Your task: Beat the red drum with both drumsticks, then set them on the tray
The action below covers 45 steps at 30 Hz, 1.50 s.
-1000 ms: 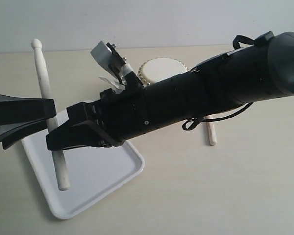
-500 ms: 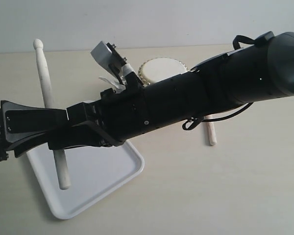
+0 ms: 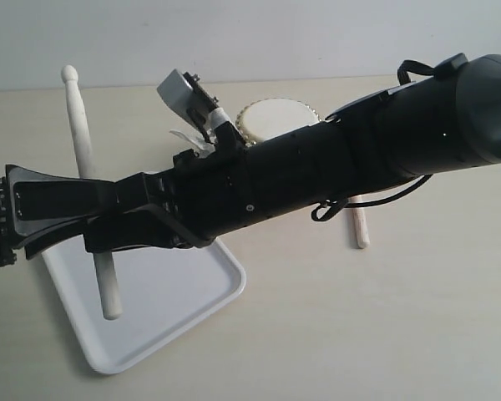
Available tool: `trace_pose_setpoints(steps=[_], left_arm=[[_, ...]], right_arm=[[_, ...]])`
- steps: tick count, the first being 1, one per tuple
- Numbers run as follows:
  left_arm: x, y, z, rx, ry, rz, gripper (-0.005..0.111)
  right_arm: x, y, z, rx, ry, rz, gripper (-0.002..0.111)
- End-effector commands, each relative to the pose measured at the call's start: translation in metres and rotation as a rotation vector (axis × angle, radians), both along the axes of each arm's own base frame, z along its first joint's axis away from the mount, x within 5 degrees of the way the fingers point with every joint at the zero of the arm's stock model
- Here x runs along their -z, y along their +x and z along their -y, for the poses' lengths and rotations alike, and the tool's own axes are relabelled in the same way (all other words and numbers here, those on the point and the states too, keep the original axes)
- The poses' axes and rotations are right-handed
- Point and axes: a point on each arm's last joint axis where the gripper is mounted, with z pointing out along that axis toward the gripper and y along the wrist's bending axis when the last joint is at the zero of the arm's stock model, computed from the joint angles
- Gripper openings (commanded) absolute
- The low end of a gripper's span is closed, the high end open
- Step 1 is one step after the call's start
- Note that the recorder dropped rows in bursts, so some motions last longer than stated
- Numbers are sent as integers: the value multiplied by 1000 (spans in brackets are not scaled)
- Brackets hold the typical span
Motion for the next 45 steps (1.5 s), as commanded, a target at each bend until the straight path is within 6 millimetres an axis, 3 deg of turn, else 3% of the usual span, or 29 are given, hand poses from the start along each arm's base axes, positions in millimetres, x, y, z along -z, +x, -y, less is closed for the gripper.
trace_pose_setpoints(steps=[1, 10, 21, 33, 38, 40, 45], left_arm=[[0, 5, -2, -42, 18, -6, 60], [6, 9, -6, -102, 85, -34, 60], [0, 5, -2, -47, 15, -19, 57], [-1, 5, -1, -40, 7, -18, 3], [-2, 4, -1, -24, -13, -14, 0], [-2, 4, -1, -24, -13, -14, 0], [-2, 4, -1, -24, -13, -14, 0]], right_arm=[[-5, -3, -1, -40, 40, 5, 0], [-5, -3, -1, -40, 40, 7, 0], [-5, -3, -1, -39, 39, 8, 0], [-5, -2, -1, -33, 34, 11, 0], [-2, 1, -1, 2, 2, 25, 1], [-2, 1, -1, 4, 1, 25, 6], [-4, 0, -1, -9, 16, 22, 36]])
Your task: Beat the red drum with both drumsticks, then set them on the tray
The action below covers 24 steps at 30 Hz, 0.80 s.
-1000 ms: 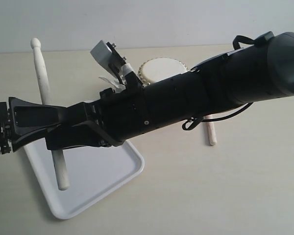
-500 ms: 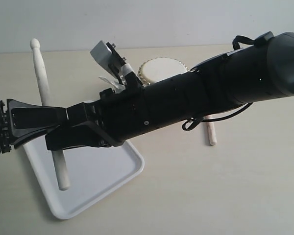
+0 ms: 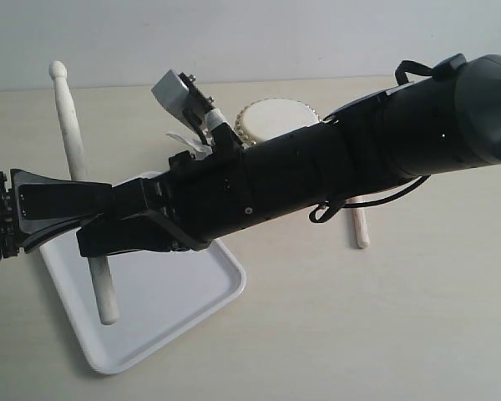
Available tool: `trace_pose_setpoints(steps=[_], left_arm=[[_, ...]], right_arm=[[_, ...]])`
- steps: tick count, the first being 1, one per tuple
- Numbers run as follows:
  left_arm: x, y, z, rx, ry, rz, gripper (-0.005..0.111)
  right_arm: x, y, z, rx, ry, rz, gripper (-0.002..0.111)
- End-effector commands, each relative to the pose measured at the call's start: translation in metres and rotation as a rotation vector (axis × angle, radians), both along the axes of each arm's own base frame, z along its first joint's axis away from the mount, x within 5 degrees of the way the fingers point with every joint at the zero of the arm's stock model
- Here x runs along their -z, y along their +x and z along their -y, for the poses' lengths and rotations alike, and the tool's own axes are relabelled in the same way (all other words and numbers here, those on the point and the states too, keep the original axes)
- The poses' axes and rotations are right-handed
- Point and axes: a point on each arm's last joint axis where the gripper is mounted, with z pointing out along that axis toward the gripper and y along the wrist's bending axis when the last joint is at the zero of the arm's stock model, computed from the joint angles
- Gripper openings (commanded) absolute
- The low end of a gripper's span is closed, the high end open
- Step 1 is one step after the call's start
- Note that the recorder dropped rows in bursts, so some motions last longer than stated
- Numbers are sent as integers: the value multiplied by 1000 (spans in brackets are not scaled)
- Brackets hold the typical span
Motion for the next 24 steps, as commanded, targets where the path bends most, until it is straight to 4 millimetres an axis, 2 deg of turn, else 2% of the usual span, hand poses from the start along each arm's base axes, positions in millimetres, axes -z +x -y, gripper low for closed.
trace_pose_setpoints(steps=[1, 5, 10, 13, 18, 19, 22, 24], left_arm=[[-2, 0, 0, 4, -8, 18, 0], [-2, 1, 0, 3, -6, 19, 0], [-2, 3, -1, -13, 11, 18, 0], [-4, 9, -2, -19, 40, -17, 0], [-14, 16, -2, 60, 132, -44, 0], [-17, 19, -2, 77, 159, -58, 0], [-13, 19, -5, 90, 233, -87, 0], [-13, 19, -5, 90, 238, -89, 0]], right_arm=[[-5, 2, 0, 12, 8, 14, 40], [-14, 0, 2, 24, 19, 21, 49], [-28, -3, 5, 32, 28, 7, 50], [-36, -4, 16, 14, -25, 16, 50], [-60, 11, 56, 112, -121, 59, 49], [-69, 18, 79, 184, -191, 91, 48], [-73, 24, 108, 259, -351, 144, 48], [-74, 23, 116, 279, -412, 146, 48]])
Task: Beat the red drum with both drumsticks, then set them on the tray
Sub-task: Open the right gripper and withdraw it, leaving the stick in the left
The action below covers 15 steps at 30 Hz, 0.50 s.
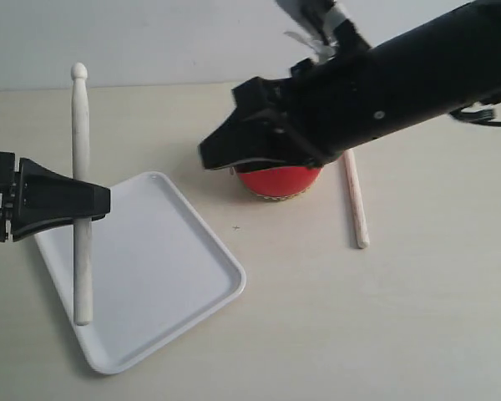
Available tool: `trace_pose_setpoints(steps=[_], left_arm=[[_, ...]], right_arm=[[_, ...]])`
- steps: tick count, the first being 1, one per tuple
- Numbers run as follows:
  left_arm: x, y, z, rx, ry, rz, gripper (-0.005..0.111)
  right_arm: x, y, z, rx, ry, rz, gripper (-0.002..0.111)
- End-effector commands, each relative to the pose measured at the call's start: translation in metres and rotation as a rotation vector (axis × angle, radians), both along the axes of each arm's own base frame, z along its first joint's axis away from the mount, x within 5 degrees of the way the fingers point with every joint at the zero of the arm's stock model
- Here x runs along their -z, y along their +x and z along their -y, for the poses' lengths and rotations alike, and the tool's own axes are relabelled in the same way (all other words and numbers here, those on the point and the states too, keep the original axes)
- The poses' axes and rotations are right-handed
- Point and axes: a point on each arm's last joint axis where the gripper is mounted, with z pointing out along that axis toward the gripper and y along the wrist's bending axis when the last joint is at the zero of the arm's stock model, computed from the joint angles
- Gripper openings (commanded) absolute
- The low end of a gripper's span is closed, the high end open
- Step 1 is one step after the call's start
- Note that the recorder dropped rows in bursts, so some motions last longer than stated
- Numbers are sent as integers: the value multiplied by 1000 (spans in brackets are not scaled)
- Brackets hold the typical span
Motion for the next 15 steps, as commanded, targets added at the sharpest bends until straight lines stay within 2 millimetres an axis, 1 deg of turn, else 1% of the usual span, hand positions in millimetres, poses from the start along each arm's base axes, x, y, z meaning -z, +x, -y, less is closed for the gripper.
trace_pose_setpoints(steps=[1, 3, 4, 5, 6, 7, 9, 11, 13, 15], left_arm=[[-1, -1, 0, 17, 30, -15, 0], [-6, -3, 3, 62, -26, 17, 0], [-9, -6, 4, 90, -61, 24, 0], [-11, -7, 5, 106, -78, 31, 0], [-12, -8, 6, 125, -97, 45, 0], [-12, -8, 6, 127, -95, 51, 0], [-9, -11, 6, 131, -93, 43, 0], [-3, -16, 6, 132, -93, 21, 0], [-2, -17, 6, 132, -96, 32, 0], [-2, -17, 6, 129, -99, 34, 0]], right_arm=[[-5, 1, 22, 66, -132, 11, 48], [-6, -2, 7, 9, -35, 5, 49], [-11, -1, -3, 11, 72, 23, 50], [-11, 1, -8, 17, 113, 25, 50], [-10, 3, -19, 17, 196, 18, 52], [-7, 3, -25, 5, 224, 11, 52], [4, 4, -40, -18, 267, -2, 54], [13, 6, -48, -15, 286, -10, 56], [18, 5, -55, -31, 297, -1, 58], [18, 7, -59, -45, 317, -5, 58]])
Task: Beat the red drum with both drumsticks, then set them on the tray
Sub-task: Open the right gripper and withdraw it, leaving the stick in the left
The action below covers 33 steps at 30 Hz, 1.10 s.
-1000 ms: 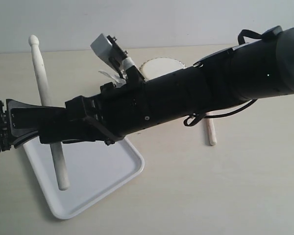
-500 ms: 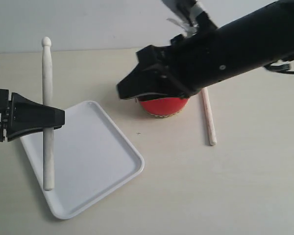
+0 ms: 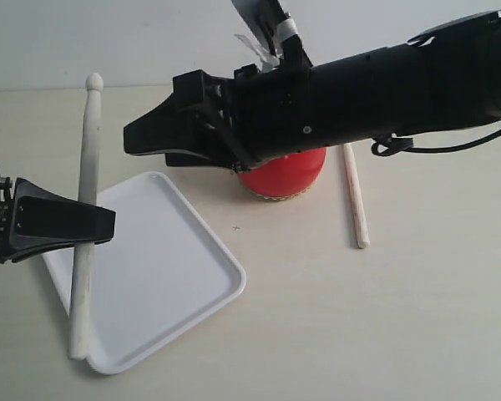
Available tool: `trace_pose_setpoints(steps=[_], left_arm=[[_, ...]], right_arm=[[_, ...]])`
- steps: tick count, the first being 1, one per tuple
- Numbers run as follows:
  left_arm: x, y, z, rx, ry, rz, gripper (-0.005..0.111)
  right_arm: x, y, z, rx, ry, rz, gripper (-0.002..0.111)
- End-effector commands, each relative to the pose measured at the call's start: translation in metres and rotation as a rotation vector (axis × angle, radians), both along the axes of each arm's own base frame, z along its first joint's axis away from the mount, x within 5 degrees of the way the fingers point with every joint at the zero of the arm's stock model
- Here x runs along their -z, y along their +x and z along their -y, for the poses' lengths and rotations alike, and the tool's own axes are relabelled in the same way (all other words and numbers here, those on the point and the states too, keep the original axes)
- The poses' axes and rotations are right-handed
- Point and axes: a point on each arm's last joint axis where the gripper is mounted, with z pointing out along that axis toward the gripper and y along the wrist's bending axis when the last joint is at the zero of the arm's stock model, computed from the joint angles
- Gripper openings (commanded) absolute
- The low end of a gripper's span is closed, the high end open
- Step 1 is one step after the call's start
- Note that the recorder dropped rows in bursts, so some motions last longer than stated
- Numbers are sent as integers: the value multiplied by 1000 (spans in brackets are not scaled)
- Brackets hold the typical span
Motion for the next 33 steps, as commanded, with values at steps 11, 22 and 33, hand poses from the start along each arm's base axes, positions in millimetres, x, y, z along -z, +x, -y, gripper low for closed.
trace_pose_setpoints(steps=[11, 22, 33], left_arm=[[-3, -1, 1, 5, -26, 36, 0], [-3, -1, 1, 3, -29, 40, 0], [-3, -1, 1, 3, -29, 41, 0]], right_arm=[[-6, 21, -26, -105, 21, -11, 58], [3, 15, -50, -169, 12, -15, 58], [4, 17, -59, -133, 5, -7, 51]])
